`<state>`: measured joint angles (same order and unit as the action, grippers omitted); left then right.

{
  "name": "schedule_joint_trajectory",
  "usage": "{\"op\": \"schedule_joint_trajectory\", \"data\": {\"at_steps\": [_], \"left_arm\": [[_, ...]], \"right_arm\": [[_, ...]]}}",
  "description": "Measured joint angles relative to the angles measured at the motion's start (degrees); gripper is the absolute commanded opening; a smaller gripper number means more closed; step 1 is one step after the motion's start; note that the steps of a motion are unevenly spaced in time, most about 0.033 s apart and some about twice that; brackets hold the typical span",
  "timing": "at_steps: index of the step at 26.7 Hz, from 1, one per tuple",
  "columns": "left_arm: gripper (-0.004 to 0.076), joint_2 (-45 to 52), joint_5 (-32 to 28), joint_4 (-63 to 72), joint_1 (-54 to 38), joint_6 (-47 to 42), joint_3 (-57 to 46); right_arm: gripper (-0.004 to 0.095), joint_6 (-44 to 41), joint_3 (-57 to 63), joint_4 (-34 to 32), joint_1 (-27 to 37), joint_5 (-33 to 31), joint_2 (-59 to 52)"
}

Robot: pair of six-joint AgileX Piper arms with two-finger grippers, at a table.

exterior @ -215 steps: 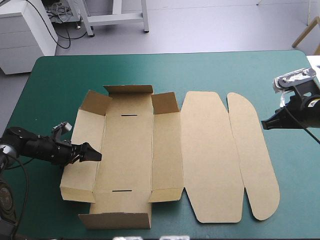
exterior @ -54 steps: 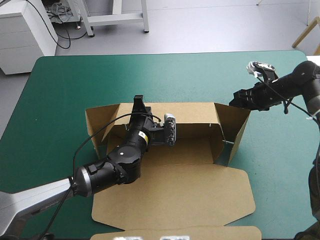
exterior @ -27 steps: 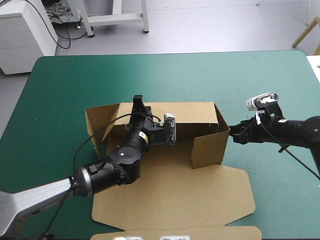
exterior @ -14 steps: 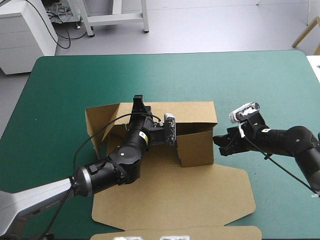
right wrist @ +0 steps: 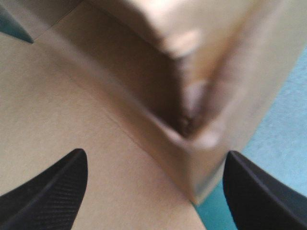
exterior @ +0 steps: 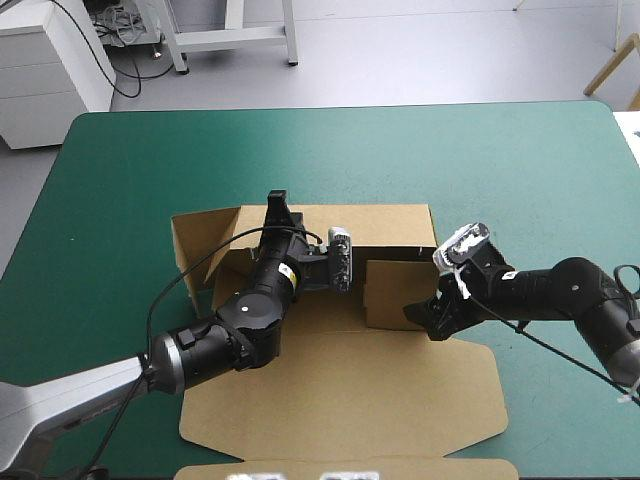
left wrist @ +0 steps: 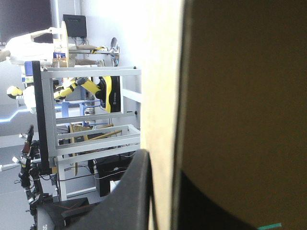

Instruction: Fold the box

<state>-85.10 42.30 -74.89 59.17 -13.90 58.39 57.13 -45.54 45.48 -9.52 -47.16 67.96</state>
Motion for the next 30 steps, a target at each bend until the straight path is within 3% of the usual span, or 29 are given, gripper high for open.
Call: {"op": "schedule_joint_trajectory", "data": {"at_steps": [3,12,21,24,30], "left_arm": [[-0.001,0.0,0.0,0.0,0.0,0.0,0.0],[-0.001,0.0,-0.2,0.0,0.0,0.0,0.0],[-0.001,0.0,-1.2,0.6,-0.2,0.1,0.0],[-0.001,0.0,-1.3,0.6,-0.3,0.1,0.0],[-0.001,-0.2,-1.3,0.6,-0.3,0.1,0.0]], "right_arm": [[0.0744,1.2,0.2,0.0,-0.2,-1.1,0.0],[0.0742,7.5,0.3,4.7,-0.2,8.1,0.6],[0.0729,10.4,0.3,8.8,-0.2,8.5,4.1],[0.065,11.0,0.3,9.3,-0.2,8.4,4.3],[0.0306,10.7,0.3,9.3,-0.2,9.2,4.4]]}}
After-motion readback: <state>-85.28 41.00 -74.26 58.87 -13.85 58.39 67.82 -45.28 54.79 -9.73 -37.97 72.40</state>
